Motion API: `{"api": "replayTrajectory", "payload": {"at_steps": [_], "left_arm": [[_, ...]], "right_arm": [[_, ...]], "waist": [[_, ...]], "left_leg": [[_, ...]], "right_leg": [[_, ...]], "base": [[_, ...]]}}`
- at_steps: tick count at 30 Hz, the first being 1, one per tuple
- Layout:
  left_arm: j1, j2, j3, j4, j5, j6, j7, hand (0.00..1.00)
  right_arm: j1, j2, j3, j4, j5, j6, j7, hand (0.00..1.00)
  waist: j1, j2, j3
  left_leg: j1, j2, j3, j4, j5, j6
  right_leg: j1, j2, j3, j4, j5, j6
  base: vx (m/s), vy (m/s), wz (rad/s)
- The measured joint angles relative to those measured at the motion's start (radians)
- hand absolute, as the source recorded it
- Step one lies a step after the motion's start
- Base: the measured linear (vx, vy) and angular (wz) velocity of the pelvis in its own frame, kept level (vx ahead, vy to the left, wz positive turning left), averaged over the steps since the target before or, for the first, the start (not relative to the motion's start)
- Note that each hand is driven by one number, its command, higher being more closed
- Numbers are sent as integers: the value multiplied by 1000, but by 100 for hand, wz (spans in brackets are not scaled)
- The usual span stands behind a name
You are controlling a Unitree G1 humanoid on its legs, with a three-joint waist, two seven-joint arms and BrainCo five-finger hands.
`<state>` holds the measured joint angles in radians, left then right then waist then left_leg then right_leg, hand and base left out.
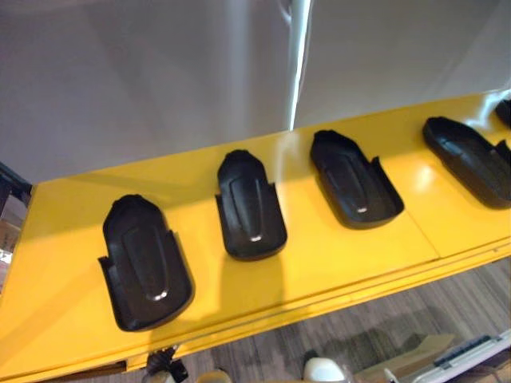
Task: Walk over and take plastic housings, then place them on the shelf
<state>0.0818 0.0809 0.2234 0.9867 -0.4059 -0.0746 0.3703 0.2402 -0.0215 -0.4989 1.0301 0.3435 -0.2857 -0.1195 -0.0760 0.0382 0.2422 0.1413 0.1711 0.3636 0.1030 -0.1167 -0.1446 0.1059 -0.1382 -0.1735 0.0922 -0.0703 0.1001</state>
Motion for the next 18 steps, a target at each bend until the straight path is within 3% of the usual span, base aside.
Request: {"api": "replayTrajectory", "payload": {"at_steps": [4, 6, 10, 14, 15, 18], "left_arm": [[7, -9, 77, 28, -169, 41, 162, 0], [31, -9, 197, 58, -290, 53, 277, 0], [112, -8, 372, 98, -407, 29, 431, 0], [143, -1, 532, 94, -454, -114, 573, 0], [141, 0, 571, 88, -456, -183, 606, 0], [140, 5, 631, 18, -447, -314, 653, 0]], "right_arm": [[-6, 3, 2, 3, -26, 0, 9, 0], [-17, 1, 3, 11, -24, 1, 8, 0], [-30, -12, 3, 19, -22, 11, 9, 0], [-49, -39, 3, 48, -23, 56, 17, 0], [-56, -50, 3, 49, -24, 72, 23, 0], [-64, -71, 10, 49, -26, 101, 37, 0]], "waist": [[5, -5, -9], [9, -11, -13], [27, -21, -49], [41, -32, -75], [41, -30, -76], [53, -25, -89]], "left_leg": [[18, -15, -32, -64, 34, 0], [35, -19, -55, -107, 61, 0], [52, -29, -73, -151, 83, 1], [50, -48, -108, -183, 106, 7], [50, -52, -112, -183, 107, 9], [48, -59, -120, -189, 107, 10]], "right_leg": [[13, -4, -32, -8, -7, 11], [31, -2, -63, -18, -7, 11], [41, -2, -77, -30, -7, 11], [59, -12, -117, -43, -5, 15], [67, -16, -125, -47, -3, 18], [70, -18, -129, -49, -2, 19]], "base": [[-19, -33, 24], [-43, -40, 36], [-23, -10, 15], [-24, 7, 29], [-23, 11, 16], [-36, 6, 7]]}}
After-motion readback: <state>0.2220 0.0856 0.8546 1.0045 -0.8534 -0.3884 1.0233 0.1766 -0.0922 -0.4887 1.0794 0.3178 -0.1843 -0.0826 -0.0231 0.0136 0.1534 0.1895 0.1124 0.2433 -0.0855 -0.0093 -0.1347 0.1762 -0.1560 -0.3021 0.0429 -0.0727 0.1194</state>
